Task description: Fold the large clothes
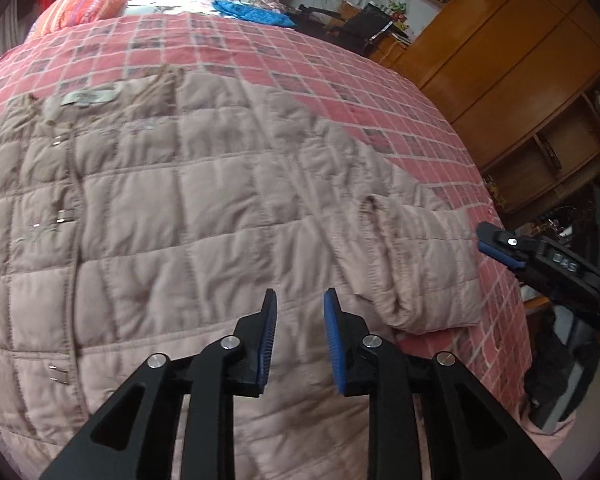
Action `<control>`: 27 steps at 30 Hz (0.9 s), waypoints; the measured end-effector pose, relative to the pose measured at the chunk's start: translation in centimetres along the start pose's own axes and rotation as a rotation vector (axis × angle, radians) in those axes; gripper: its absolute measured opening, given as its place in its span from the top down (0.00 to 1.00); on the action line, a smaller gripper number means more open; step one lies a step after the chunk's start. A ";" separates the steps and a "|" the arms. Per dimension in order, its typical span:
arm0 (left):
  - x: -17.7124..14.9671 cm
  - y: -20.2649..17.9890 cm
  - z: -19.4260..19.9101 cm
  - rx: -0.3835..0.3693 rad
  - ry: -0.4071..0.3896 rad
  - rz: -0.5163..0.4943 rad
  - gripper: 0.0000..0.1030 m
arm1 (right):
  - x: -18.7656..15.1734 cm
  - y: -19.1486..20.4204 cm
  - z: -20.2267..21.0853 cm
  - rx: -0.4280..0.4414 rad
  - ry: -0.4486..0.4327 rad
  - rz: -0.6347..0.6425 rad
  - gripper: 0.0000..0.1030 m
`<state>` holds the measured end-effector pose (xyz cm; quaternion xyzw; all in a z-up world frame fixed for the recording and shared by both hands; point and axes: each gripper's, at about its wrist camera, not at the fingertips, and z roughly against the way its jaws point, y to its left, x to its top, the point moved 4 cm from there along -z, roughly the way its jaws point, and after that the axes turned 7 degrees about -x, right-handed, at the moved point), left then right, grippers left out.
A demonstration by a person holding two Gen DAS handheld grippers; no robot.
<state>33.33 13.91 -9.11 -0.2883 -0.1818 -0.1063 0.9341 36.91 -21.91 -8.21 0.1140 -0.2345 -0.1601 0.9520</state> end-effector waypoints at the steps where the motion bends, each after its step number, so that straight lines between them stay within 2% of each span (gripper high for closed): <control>1: 0.1 -1.2 -0.7 -0.014 0.013 -0.011 0.75 | -0.3 -0.8 -0.1 -0.019 0.002 -0.012 0.57; 3: 0.2 -3.5 -2.5 -0.038 0.041 -0.023 0.73 | -0.4 -1.5 0.1 -0.020 -0.008 -0.017 0.58; 4: 0.2 -4.4 -3.3 -0.036 0.055 -0.033 0.68 | -0.5 -1.7 0.3 -0.011 -0.013 -0.019 0.58; 5: 0.3 -5.1 -4.3 -0.016 0.067 -0.043 0.65 | -0.5 -1.9 0.5 -0.008 -0.020 -0.020 0.58; 7: 0.4 -5.8 -5.9 0.023 0.082 -0.046 0.65 | -0.5 -1.8 0.9 -0.017 -0.036 -0.011 0.58; 8: 0.4 -5.9 -6.6 0.039 0.090 -0.041 0.68 | -0.5 -1.7 1.1 -0.020 -0.039 -0.005 0.58; 9: 0.4 -5.9 -6.9 0.050 0.084 -0.038 0.74 | -0.5 -1.6 1.3 -0.017 -0.041 0.000 0.58; 10: 0.3 -5.8 -6.9 0.060 0.073 -0.040 0.87 | -0.5 -1.6 1.2 -0.012 -0.041 0.002 0.58; 13: 0.3 -5.3 -6.6 0.021 0.062 -0.009 0.95 | -0.2 -1.3 0.7 -0.019 -0.034 0.003 0.58; 16: 0.3 -4.2 -5.0 0.019 0.023 0.013 0.96 | -0.3 -1.5 0.5 -0.022 -0.031 -0.006 0.58; 22: 0.6 -0.7 0.2 0.089 -0.098 0.029 0.96 | -0.3 -1.7 0.4 -0.023 -0.026 -0.015 0.58; 24: 0.8 1.4 2.1 0.135 -0.140 0.055 0.96 | -0.4 -1.6 -0.3 -0.019 -0.003 -0.011 0.58; 27: 1.0 4.4 5.2 0.207 -0.212 0.085 0.96 | -0.8 -0.6 -1.8 0.039 0.052 0.014 0.58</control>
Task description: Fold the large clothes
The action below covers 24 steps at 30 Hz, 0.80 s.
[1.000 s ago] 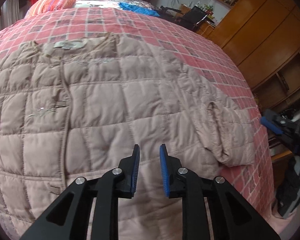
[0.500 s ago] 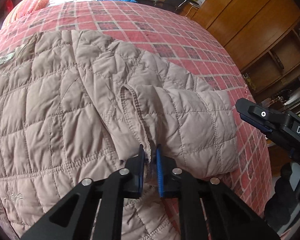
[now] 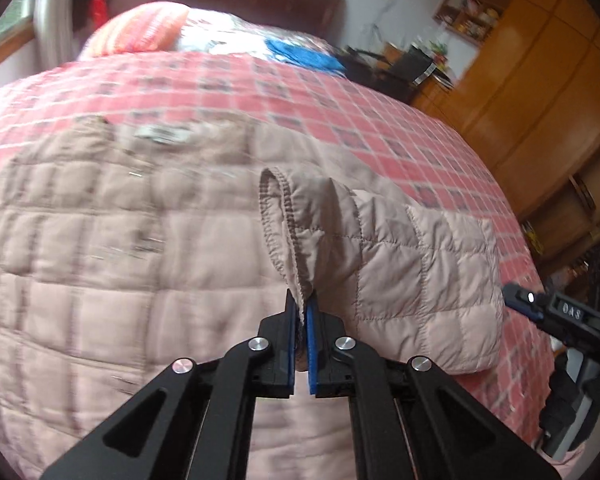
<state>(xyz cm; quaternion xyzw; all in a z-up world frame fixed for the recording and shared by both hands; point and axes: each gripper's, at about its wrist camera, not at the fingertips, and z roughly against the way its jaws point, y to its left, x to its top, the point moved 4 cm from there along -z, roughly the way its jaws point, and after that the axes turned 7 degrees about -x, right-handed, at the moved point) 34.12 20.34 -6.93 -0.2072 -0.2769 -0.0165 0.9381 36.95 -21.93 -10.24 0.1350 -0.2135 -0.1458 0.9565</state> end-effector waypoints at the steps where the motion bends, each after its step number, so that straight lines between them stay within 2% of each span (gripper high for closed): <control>1: 0.3 1.2 0.8 0.020 -0.018 0.010 0.96 | -0.1 0.5 -0.5 0.018 0.018 0.013 0.58; 6: 1.5 6.4 4.1 0.089 -0.083 0.067 0.96 | -1.1 3.4 -2.7 0.154 0.110 0.059 0.58; 11: 2.1 10.4 7.3 0.146 -0.135 0.093 0.96 | -2.5 6.6 -4.9 0.161 0.171 0.129 0.58; 12: 2.1 11.0 7.7 0.153 -0.136 0.097 0.96 | -2.9 7.4 -5.3 0.154 0.173 0.145 0.62; 13: 2.1 11.7 8.0 0.158 -0.135 0.102 0.96 | -3.0 8.0 -5.4 0.142 0.167 0.158 0.66; 16: 1.8 13.5 9.1 0.170 -0.137 0.105 0.96 | -3.5 9.7 -4.9 0.093 0.132 0.212 0.66; 20: 0.9 15.7 7.6 0.205 -0.074 0.113 0.96 | -4.2 10.3 -5.3 0.015 0.132 0.237 0.67; 22: 0.1 16.7 5.3 0.223 -0.006 0.130 0.96 | -4.2 10.1 -6.0 -0.002 0.145 0.236 0.66; 24: -1.0 17.5 3.6 0.243 0.028 0.134 0.94 | -4.1 9.9 -6.1 -0.003 0.147 0.239 0.66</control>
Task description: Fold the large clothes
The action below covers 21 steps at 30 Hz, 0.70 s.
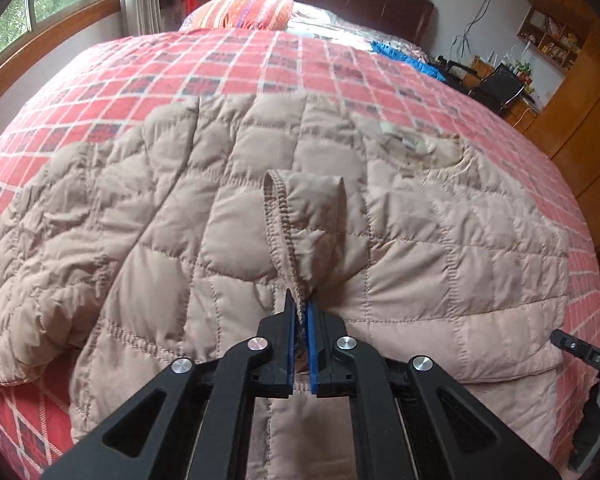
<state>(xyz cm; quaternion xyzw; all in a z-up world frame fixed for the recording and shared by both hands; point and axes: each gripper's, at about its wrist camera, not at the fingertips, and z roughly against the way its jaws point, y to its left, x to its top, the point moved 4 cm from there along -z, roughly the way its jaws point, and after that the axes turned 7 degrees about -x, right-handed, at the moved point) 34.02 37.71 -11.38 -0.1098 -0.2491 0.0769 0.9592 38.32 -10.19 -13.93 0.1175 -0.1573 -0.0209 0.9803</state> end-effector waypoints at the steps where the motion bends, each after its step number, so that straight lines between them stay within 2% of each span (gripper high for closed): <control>1: -0.3 0.0 -0.7 0.010 -0.001 -0.013 0.93 | 0.0 -0.5 0.1 0.002 0.001 0.001 0.66; 6: -1.0 -1.3 -0.8 0.105 -0.044 -0.121 0.89 | -0.2 -0.4 -0.2 -0.013 -0.011 0.021 0.63; 10: -0.7 0.1 1.4 0.078 -0.061 -0.062 0.76 | -0.7 -0.4 1.6 -0.010 -0.024 -0.001 0.57; 11: -0.6 0.7 2.6 0.078 -0.085 -0.034 0.72 | -0.8 -0.1 2.7 -0.018 -0.041 0.002 0.57; 13: 0.0 1.6 5.1 0.115 -0.160 -0.010 0.73 | -1.0 0.3 4.9 -0.016 -0.079 0.000 0.57; 15: 0.4 1.2 7.2 0.147 -0.220 -0.036 0.74 | -1.3 1.7 6.8 0.012 -0.110 0.017 0.57; 17: 0.7 -0.2 8.4 0.101 -0.237 -0.065 0.74 | -1.5 3.8 7.7 0.037 -0.104 0.046 0.58; 19: 0.9 -2.1 8.3 0.041 -0.217 -0.084 0.74 | -1.2 6.7 7.7 0.046 -0.079 0.080 0.65; 21: 0.9 -3.7 7.1 0.023 -0.181 -0.097 0.74 | -0.7 9.4 6.7 0.032 -0.031 0.090 0.67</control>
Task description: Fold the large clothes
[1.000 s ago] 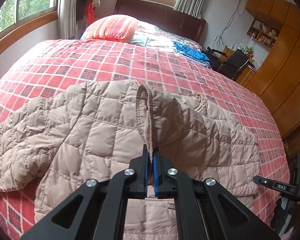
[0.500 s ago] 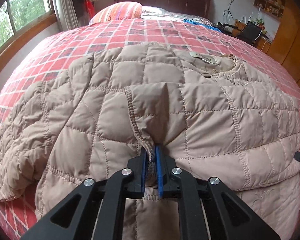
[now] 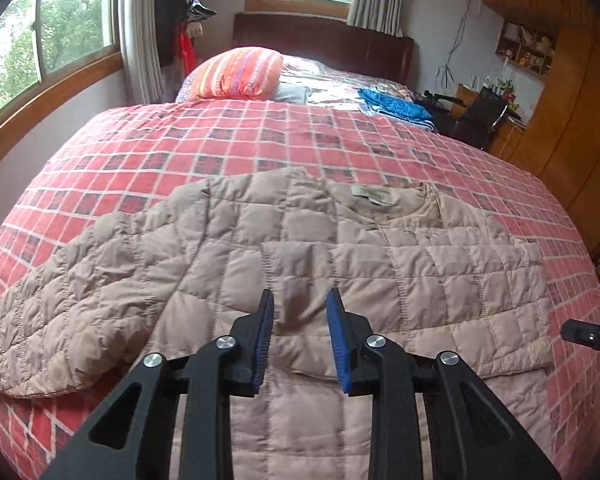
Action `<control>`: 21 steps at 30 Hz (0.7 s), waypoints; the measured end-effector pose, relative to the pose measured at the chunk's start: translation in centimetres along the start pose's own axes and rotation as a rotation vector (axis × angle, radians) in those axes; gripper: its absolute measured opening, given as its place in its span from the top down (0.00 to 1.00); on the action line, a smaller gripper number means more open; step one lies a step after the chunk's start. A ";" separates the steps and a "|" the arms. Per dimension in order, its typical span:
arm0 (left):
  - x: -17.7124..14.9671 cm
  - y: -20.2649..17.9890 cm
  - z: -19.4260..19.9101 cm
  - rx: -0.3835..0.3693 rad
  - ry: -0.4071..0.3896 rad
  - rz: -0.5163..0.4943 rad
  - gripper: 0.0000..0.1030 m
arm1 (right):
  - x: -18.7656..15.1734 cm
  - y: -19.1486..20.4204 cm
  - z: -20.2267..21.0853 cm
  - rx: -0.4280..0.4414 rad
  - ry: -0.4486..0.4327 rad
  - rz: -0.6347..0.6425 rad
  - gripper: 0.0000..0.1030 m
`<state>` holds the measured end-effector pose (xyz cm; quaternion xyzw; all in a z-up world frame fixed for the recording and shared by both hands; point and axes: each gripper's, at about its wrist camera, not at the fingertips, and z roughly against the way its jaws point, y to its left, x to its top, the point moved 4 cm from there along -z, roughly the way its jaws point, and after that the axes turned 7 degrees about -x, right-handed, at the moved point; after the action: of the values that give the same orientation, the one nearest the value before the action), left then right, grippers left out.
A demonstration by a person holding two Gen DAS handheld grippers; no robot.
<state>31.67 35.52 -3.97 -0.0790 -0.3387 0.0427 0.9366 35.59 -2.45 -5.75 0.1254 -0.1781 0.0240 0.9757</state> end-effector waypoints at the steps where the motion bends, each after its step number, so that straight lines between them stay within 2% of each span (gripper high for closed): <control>1: -0.2 -0.7 -0.7 -0.006 0.014 0.001 0.74 | 0.3 1.2 -0.6 -0.006 0.016 0.009 0.68; 4: -1.5 -1.8 -2.8 -0.021 0.069 -0.002 0.74 | 0.8 4.2 -3.6 -0.078 0.047 0.045 0.73; 6: -2.2 -2.0 -4.2 0.002 0.097 -0.018 0.74 | 0.7 4.8 -5.1 -0.074 0.067 0.032 0.74; 8: -3.0 -1.4 -5.5 0.013 0.132 -0.013 0.74 | 0.6 4.7 -7.1 -0.084 0.092 0.005 0.80; 11: -3.8 -0.4 -7.3 -0.025 0.176 0.010 0.73 | 0.2 4.1 -9.5 -0.088 0.108 -0.009 0.82; 13: -4.0 -0.2 -7.6 -0.037 0.168 0.002 0.73 | 0.0 3.8 -10.2 -0.068 0.096 -0.009 0.84; 18: -4.3 -0.6 -7.6 -0.012 0.143 -0.028 0.73 | -0.2 2.8 -10.2 -0.026 0.079 -0.020 0.93; 21: -4.1 -0.6 -7.6 -0.017 0.142 -0.026 0.73 | -0.3 2.7 -9.7 -0.039 0.070 -0.008 0.93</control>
<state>33.43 33.52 -12.15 -0.0855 -0.2730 0.0221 0.9580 38.39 2.64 -14.00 0.1063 -0.1437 0.0209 0.9837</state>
